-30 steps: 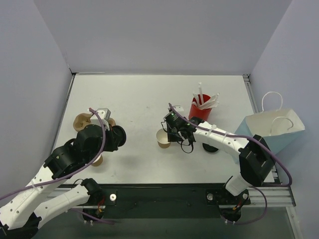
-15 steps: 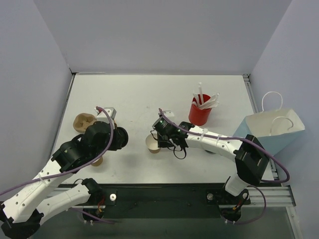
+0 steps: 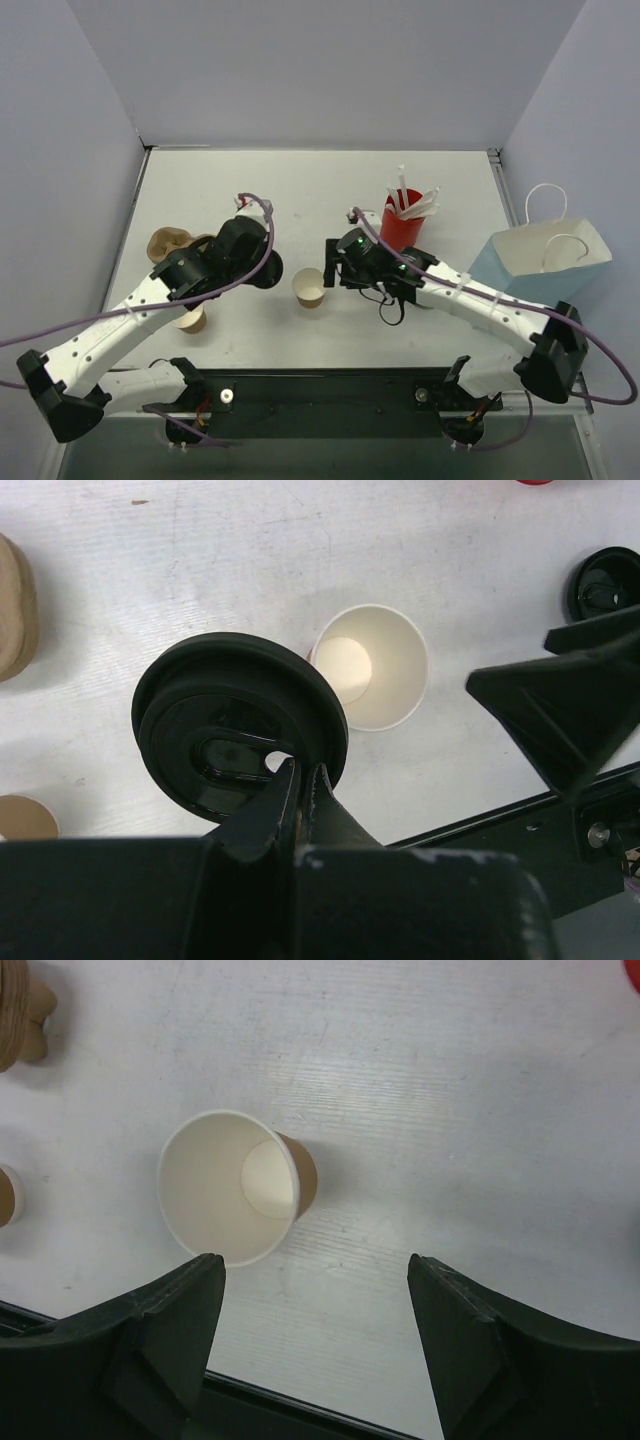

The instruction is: Pack the takeout coffee

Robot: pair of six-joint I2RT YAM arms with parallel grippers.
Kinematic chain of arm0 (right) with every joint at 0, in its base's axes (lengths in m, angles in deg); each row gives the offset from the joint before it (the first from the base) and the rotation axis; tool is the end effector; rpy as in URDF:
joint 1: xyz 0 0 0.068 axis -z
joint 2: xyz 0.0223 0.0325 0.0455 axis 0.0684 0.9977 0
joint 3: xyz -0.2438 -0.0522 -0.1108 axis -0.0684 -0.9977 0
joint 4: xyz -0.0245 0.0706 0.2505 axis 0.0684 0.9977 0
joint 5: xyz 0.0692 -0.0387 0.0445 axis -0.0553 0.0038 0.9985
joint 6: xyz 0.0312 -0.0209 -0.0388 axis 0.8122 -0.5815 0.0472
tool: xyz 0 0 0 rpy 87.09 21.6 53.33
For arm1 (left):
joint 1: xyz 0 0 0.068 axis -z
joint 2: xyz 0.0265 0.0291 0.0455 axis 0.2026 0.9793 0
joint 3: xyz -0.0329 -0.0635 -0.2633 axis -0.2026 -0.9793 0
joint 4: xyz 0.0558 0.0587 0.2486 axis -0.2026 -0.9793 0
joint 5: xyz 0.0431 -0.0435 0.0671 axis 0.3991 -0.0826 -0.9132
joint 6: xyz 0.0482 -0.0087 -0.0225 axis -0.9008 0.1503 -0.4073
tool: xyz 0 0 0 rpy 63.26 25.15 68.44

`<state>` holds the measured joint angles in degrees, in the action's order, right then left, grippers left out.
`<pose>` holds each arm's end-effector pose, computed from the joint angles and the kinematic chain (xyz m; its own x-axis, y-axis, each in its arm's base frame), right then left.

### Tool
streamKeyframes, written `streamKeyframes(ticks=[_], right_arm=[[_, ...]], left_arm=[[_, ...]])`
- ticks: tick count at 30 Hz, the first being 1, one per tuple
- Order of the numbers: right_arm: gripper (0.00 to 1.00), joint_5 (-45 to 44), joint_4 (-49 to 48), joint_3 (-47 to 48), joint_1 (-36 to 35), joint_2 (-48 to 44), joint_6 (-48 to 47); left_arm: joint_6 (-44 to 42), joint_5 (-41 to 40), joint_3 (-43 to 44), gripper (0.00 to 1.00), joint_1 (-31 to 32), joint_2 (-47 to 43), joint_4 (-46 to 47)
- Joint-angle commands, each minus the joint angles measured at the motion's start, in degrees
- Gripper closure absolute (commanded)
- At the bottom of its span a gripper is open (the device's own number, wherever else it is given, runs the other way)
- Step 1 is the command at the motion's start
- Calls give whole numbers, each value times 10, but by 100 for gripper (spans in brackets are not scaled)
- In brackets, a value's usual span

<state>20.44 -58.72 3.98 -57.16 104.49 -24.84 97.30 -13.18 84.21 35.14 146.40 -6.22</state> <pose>0.1907 0.2438 0.2882 -0.7420 0.1006 -0.6628 -0.2683 0.8614 0.4312 0.1488 -0.1451 0.3460 -0.7188 -0.0251 -0.6947 0.2080 0.9458 -0.2494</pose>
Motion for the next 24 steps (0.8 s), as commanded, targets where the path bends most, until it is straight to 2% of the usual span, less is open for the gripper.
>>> streamKeyframes(ticks=[1,2,5,12,24], right_arm=[[22,-72,41,-63,17,-110,7],[16,-77,45,-73,23,-126,7],[11,-94,57,-106,38,-184,7],[10,-100,71,-142,62,-261,0],[10,-99,75,-153,71,-284,-6]], left_arm=[[5,11,68,100,15,67,27],[6,15,76,100,20,80,27],[13,21,111,100,34,138,19],[27,16,176,100,71,239,-2],[33,-4,206,100,93,341,-39]])
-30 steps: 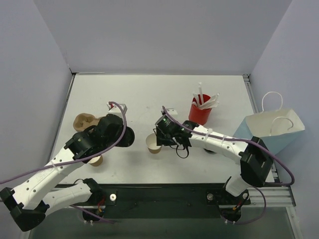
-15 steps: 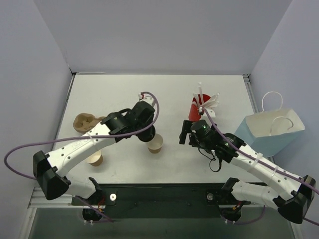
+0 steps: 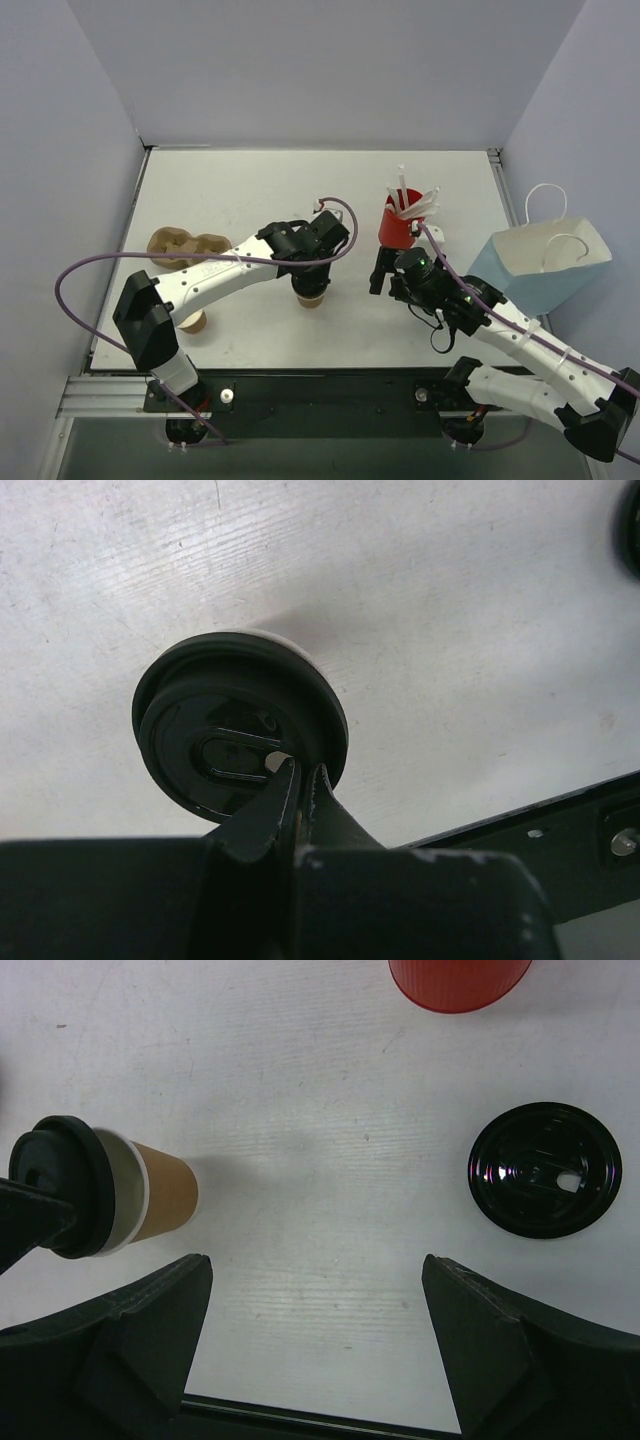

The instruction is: Pack the takeout coffee

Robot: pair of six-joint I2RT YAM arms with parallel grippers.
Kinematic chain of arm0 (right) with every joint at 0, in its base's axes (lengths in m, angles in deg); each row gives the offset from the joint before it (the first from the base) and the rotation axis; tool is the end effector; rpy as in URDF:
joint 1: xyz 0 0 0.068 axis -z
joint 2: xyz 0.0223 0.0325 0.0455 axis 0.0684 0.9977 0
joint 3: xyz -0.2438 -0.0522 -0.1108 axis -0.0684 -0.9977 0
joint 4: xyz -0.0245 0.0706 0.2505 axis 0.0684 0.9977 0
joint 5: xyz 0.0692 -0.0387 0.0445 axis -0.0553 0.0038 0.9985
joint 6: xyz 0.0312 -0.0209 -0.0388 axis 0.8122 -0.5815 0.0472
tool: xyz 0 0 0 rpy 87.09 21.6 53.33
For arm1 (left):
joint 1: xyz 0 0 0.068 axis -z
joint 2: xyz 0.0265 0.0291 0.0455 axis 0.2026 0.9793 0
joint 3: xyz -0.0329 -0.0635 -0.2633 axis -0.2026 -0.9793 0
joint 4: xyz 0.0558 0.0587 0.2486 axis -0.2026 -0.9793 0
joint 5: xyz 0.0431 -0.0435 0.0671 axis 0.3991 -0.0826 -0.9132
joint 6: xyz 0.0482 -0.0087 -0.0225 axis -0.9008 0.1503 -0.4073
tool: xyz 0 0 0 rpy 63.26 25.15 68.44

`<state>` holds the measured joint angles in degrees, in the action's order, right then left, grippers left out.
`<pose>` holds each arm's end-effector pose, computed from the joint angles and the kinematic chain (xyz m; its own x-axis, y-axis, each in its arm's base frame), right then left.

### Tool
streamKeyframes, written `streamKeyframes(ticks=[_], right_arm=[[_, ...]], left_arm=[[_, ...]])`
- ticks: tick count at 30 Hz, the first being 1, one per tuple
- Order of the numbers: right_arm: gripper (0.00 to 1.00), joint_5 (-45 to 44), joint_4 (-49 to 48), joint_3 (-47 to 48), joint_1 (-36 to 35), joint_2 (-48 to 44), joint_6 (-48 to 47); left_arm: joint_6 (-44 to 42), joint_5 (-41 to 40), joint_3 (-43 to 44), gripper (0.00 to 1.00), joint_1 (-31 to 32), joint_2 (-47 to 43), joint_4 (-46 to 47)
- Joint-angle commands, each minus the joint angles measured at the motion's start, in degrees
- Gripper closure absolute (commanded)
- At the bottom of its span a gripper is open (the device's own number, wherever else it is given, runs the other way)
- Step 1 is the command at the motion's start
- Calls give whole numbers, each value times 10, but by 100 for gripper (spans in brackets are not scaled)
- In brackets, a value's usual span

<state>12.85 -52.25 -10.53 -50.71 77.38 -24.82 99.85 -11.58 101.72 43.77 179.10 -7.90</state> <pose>0.1451 0.1377 0.3036 -0.6102 0.2736 -0.7435 -0.1297 0.8913 0.4344 0.1993 -0.2749 0.2945 -0.8385 0.1942 -0.5092 0.2937 0.9480 -0.1222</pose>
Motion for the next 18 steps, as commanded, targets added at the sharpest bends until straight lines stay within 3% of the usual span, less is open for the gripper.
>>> streamKeyframes(ticks=[1,8,12,13,18], right_arm=[[10,-22,12,-11,6,-13,-6],[10,-22,11,-17,11,-18,-4],[10,-16,11,-14,11,-13,-1],[10,-13,11,-13,11,-12,-1],[10,20,1,1,7,1,-15]], left_arm=[[8,-22,33,100,9,17,-25],[14,-19,31,100,16,33,-26],[14,-20,34,81,18,25,-23],[12,-20,37,72,18,24,-21],[-2,-16,59,57,18,1,-13]])
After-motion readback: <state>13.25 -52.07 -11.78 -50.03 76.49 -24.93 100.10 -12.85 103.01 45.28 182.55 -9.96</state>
